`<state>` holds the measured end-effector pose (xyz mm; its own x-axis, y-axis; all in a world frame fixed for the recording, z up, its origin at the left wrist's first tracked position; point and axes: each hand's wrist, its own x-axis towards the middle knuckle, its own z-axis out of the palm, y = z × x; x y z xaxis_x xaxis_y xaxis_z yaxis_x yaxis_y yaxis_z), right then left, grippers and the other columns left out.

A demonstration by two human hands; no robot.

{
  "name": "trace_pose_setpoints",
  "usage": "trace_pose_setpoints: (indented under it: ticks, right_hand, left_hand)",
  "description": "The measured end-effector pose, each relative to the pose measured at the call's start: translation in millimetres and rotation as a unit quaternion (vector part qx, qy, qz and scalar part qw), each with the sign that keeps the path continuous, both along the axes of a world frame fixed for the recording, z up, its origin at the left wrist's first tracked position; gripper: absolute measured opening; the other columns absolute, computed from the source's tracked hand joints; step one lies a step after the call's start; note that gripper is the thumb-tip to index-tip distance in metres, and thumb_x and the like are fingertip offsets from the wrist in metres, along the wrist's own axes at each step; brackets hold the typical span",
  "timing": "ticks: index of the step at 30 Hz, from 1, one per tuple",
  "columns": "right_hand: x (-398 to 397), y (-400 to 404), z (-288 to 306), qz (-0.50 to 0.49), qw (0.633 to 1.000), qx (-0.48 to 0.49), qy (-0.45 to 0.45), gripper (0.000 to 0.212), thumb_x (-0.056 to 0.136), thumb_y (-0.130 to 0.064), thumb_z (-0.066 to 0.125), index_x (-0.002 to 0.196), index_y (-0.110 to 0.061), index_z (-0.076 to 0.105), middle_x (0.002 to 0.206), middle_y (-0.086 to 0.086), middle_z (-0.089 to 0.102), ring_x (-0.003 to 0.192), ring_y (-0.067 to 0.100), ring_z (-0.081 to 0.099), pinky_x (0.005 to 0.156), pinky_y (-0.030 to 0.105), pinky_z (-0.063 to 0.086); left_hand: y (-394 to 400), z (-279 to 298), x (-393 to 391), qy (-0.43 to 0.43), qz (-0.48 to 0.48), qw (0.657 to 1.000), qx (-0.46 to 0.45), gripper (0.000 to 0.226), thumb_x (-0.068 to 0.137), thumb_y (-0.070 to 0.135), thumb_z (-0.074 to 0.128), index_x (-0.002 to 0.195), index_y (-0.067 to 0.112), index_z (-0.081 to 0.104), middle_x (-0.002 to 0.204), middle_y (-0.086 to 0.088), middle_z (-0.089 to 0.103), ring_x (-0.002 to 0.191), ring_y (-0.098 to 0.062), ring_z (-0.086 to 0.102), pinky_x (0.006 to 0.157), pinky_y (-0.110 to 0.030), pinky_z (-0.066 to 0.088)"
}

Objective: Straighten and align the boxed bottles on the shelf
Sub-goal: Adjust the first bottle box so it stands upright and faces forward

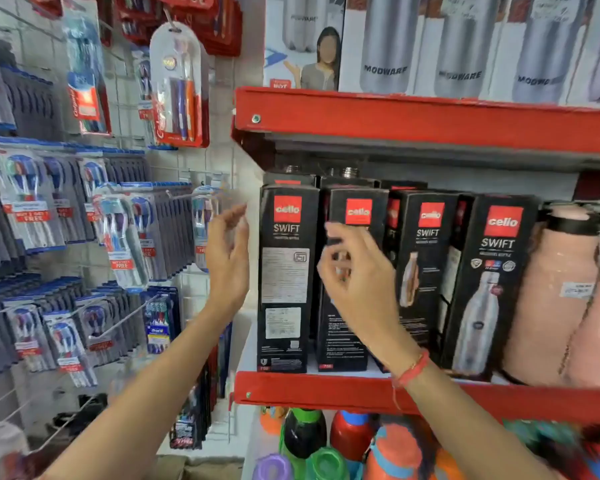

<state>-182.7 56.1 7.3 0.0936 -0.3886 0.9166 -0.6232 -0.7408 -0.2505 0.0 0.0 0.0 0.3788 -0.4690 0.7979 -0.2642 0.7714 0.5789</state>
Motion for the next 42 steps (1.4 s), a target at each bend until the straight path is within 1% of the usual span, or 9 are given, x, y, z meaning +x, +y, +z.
trace_pose_setpoints:
  ticks: [4,9,19,21,24,28,31,39,42]
  right_hand:
    - [41.2,-8.2,-57.0,-0.088,0.986,0.142,0.013,0.067,0.09,-0.035,0.055,0.147,-0.009,0.03,0.147,0.01,0.041,0.135,0.026,0.041,0.104,0.041,0.043]
    - [77.4,-14.8,-89.8,-0.141,0.953,0.263,0.054,0.11,0.086,-0.06,0.049,0.138,-0.019,-0.039,0.156,0.013,0.015,0.121,0.03,0.052,0.089,0.033,0.049]
    - [60.3,-8.2,-47.0,-0.106,0.972,0.202,0.063,0.116,0.076,-0.069,0.049,0.135,-0.028,-0.042,0.154,0.008,0.018,0.12,0.025,0.052,0.084,0.031,0.048]
    - [46.5,-3.3,-41.5,-0.051,0.977,0.199,0.057,0.116,0.07,-0.073,0.049,0.136,-0.038,-0.039,0.158,-0.007,0.008,0.136,0.004,0.027,0.092,0.034,0.042]
    - [22.9,-1.5,-35.1,0.097,0.958,0.267,0.038,0.115,0.064,-0.07,0.061,0.136,-0.055,-0.028,0.139,-0.044,0.005,0.119,-0.037,0.0,0.106,0.028,0.028]
    - [4.9,-8.4,-28.6,0.222,0.899,0.375,0.035,0.115,0.07,-0.049,0.073,0.143,-0.051,-0.015,0.147,-0.037,0.019,0.141,-0.003,0.02,0.117,0.04,0.027]
    - [8.7,-15.4,-21.4,0.246,0.886,0.391,0.043,0.11,0.08,-0.037,0.072,0.148,-0.04,-0.015,0.151,-0.033,0.022,0.139,-0.01,0.021,0.119,0.033,0.022]
    - [36.5,-43.1,-29.2,0.108,0.93,0.351,0.021,0.099,0.088,-0.018,0.064,0.151,-0.028,-0.011,0.154,-0.009,0.031,0.136,0.01,0.034,0.099,0.016,0.027]
    - [41.8,-53.0,-43.6,0.086,0.931,0.355,0.015,0.097,0.089,-0.011,0.06,0.15,-0.03,-0.014,0.157,-0.005,0.027,0.137,0.014,0.035,0.093,0.015,0.029]
  left_hand:
    - [-19.9,-38.6,12.3,0.027,-0.174,0.957,0.229,0.02,0.099,0.035,0.047,0.115,0.029,0.055,0.109,0.01,0.063,0.102,-0.008,0.058,0.087,-0.033,0.05]
    - [-31.9,-67.1,24.5,-0.039,-0.284,0.902,0.322,0.054,0.087,0.061,0.045,0.133,0.032,0.054,0.119,0.008,0.072,0.109,-0.01,0.067,0.094,-0.034,0.049]
    - [7.2,-23.4,45.4,-0.072,-0.283,0.924,0.248,0.065,0.08,0.041,0.066,0.14,0.042,0.042,0.116,0.01,0.072,0.108,-0.01,0.068,0.089,-0.037,0.054]
    - [20.8,-20.8,49.0,-0.081,-0.287,0.923,0.241,0.066,0.076,0.034,0.071,0.134,0.048,0.045,0.105,0.015,0.075,0.101,-0.008,0.071,0.078,-0.027,0.058]
    - [41.8,-20.8,48.6,-0.116,-0.294,0.918,0.239,0.069,0.075,0.026,0.073,0.131,0.054,0.043,0.11,0.014,0.075,0.101,-0.01,0.071,0.077,-0.019,0.056]
    - [57.6,-29.6,32.2,-0.125,-0.25,0.941,0.193,0.062,0.075,0.026,0.074,0.114,0.069,0.05,0.113,0.029,0.069,0.101,-0.002,0.068,0.075,-0.015,0.055]
    - [59.0,-38.1,16.9,-0.137,-0.184,0.961,0.155,0.073,0.081,0.028,0.073,0.135,0.059,0.036,0.123,0.029,0.065,0.108,-0.001,0.065,0.083,-0.015,0.053]
    - [23.3,-51.7,2.0,-0.139,-0.064,0.973,0.172,0.09,0.085,0.022,0.072,0.148,0.05,0.015,0.14,0.018,0.056,0.124,-0.006,0.057,0.102,-0.045,0.05]
    - [15.8,-64.4,-3.9,-0.127,-0.039,0.974,0.184,0.089,0.085,0.026,0.072,0.148,0.05,0.014,0.139,0.017,0.057,0.117,-0.005,0.061,0.098,-0.039,0.052]
